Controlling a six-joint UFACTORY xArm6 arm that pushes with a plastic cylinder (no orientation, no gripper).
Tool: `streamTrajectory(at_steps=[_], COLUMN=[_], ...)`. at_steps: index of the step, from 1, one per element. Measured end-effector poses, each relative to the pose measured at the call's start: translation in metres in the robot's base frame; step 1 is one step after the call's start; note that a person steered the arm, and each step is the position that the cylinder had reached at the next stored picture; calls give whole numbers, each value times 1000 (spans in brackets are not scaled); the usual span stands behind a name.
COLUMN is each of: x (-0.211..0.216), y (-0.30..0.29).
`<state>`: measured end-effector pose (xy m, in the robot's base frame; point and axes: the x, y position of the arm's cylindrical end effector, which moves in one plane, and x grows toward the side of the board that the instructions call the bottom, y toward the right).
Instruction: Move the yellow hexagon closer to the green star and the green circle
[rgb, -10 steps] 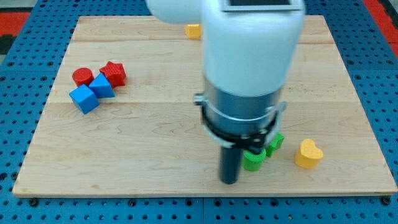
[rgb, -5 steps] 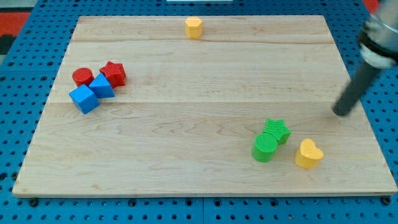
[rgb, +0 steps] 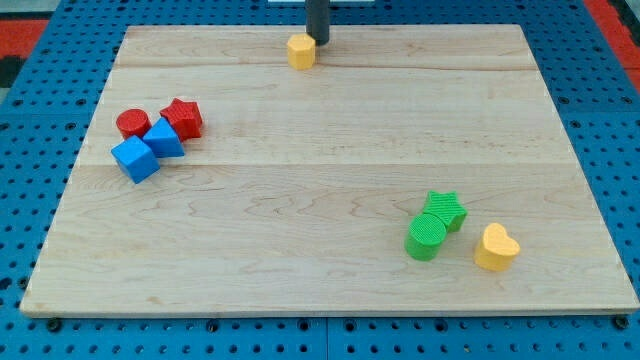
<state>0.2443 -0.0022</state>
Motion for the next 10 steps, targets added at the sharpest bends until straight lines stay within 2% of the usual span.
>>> streamTrajectory(at_steps=[1,2,3,4,5,6,9,10], x=[28,-15,-9,25,41,35,176,206], y=[5,0,-46,-58,-69,-101,33,76])
